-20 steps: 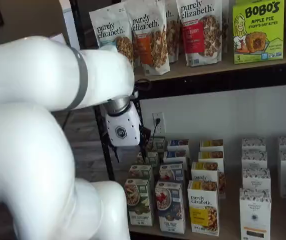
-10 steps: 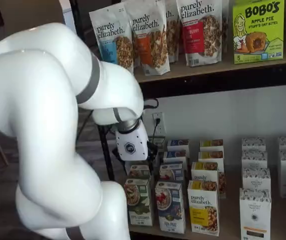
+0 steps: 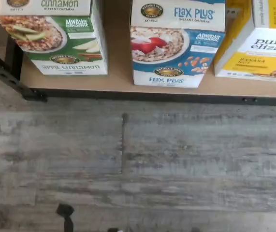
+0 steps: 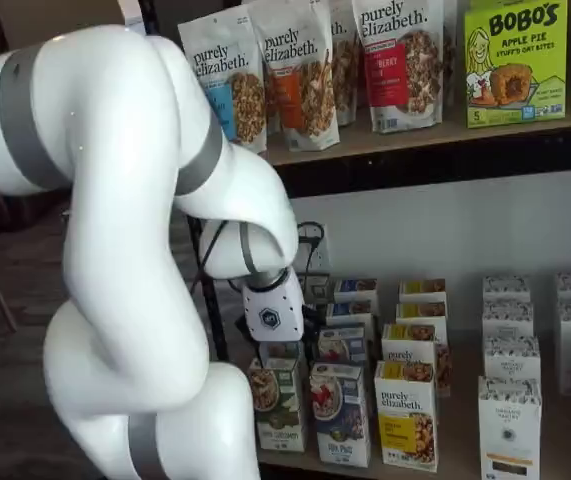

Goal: Pick up the blue and white box that is on the bottom shelf, the second box from the left

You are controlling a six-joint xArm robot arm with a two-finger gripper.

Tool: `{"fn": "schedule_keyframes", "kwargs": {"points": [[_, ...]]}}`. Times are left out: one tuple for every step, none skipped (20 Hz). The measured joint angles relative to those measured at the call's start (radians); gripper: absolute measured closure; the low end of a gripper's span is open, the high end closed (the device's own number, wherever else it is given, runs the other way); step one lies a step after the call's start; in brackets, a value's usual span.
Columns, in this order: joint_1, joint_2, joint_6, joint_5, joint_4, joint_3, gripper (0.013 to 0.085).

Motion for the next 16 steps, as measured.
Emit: {"fn": "schedule_keyframes", "kwargs": {"points": [[0.004, 0.032, 0.006, -0.020, -0.002, -0.012, 0.0130], [0.008, 0.056, 0.006, -0.034, 0.001, -0.021, 0.0130], [0.011, 0.080, 0.006, -0.048, 0.005, -0.030, 0.0130], [0.015, 0.110, 0.005, -0.068, 0.011, -0.042, 0.0130], [0.019, 0.144, 0.008, -0.093, 0.012, -0.056, 0.0130], [0.023, 0.175, 0.020, -0.114, 0.003, -0.069, 0.0130], [0.026, 0.198, 0.028, -0.130, -0.004, -0.080, 0.0130], [0.029, 0.228, 0.039, -0.147, -0.012, -0.095, 0.0130], [0.031, 0.251, 0.047, -0.159, -0.018, -0.108, 0.0130], [0.033, 0.272, 0.055, -0.168, -0.025, -0.119, 0.0130], [0.034, 0.289, 0.065, -0.176, -0.034, -0.129, 0.0130], [0.034, 0.301, 0.076, -0.181, -0.045, -0.136, 0.0130], [0.035, 0.319, 0.086, -0.186, -0.055, -0.146, 0.0130], [0.036, 0.337, 0.096, -0.192, -0.064, -0.156, 0.0130], [0.038, 0.355, 0.101, -0.198, -0.068, -0.166, 0.0130], [0.039, 0.372, 0.103, -0.205, -0.068, -0.175, 0.0130]]}}
